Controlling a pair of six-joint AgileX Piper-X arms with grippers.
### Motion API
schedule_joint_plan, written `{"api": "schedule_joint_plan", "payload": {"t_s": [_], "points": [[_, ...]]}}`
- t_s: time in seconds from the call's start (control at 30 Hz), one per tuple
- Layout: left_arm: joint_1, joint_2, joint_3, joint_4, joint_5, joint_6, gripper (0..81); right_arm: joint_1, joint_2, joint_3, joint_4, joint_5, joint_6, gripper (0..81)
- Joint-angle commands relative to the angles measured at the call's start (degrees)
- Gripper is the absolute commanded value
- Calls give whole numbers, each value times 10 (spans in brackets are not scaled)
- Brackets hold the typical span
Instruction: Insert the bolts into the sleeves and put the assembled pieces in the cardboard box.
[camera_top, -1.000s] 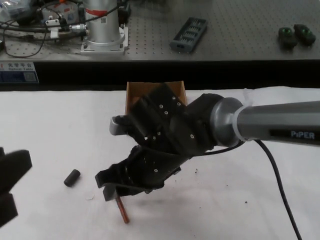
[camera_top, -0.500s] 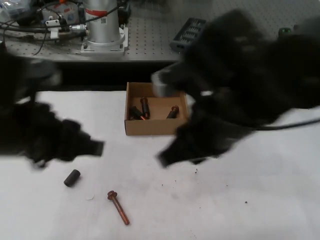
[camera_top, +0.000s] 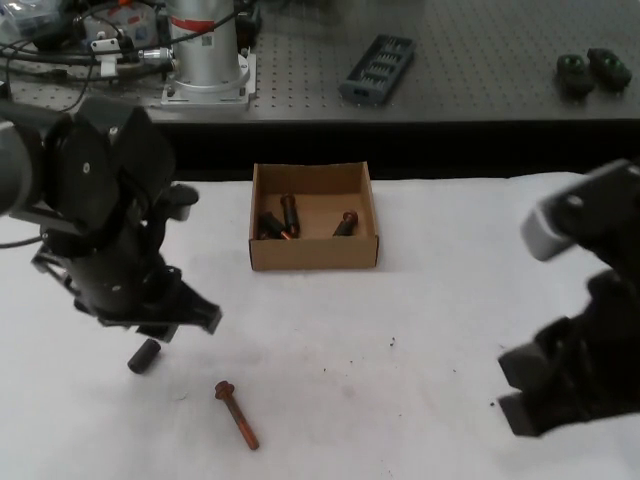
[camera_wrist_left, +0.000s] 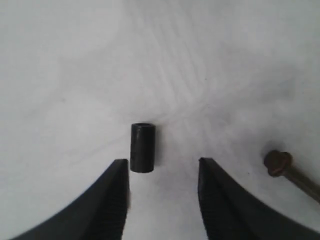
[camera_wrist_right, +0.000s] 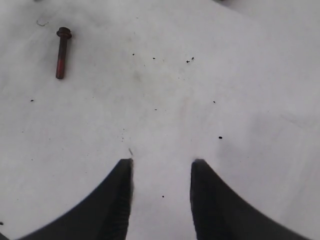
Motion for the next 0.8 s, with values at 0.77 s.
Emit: {"api": "schedule_joint_plan", "payload": {"t_s": [0.77], "points": [[23, 112, -13, -29, -20, 41, 117, -4, -15, 29, 3, -3, 18, 286]]}}
